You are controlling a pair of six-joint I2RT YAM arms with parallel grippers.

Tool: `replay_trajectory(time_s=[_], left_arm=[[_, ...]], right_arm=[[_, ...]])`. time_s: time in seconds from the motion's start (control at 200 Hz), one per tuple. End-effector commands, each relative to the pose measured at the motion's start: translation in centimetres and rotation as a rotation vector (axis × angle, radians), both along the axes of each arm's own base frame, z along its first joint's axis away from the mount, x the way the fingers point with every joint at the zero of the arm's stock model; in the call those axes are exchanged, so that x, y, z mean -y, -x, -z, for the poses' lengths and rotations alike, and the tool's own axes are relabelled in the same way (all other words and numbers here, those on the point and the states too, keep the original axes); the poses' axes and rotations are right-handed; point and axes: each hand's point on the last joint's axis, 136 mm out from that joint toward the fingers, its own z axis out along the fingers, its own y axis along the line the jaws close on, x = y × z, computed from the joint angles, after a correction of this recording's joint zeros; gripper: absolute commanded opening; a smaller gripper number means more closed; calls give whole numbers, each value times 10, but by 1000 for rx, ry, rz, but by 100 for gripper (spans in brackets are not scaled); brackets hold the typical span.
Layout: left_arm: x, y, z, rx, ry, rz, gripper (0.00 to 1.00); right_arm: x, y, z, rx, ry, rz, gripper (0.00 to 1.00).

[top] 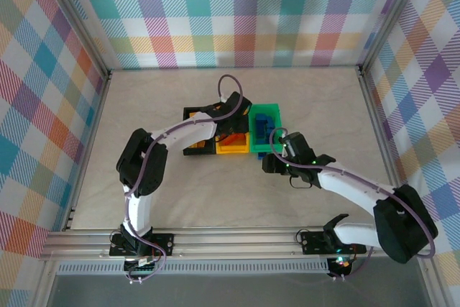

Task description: Sort the legos into containers by color

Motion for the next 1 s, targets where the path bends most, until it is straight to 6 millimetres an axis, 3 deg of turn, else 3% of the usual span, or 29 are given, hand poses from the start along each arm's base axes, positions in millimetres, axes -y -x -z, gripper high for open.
replay_trajectory(time_s=[0.0,0.085,0.12,0.2,0.395,0.52,0.825,0.92,0.995], left_arm=[[1,12,-43,34,116,4,85],[1,27,-74,77,200,27,92],[0,34,-81,88,216,37,100],[-7,54,-96,112,246,57,100],[-42,96,-90,98,263,41,100],[-63,113,-86,102,262,14,100],[-90,129,-70,84,239,-37,100],[-97,130,-69,89,232,-53,100],[-104,131,-71,103,227,-69,100]], right_arm=[[-13,-17,-4,53,-2,-3,71],[-19,-26,2,63,22,-10,71],[-22,-29,5,67,32,-17,71],[-29,-38,12,71,52,-20,71],[-35,-64,20,84,101,21,69],[-34,-73,29,46,161,46,62],[-21,-42,48,-30,219,45,35],[-10,-29,39,-17,200,61,30],[-6,-23,18,20,170,55,29]])
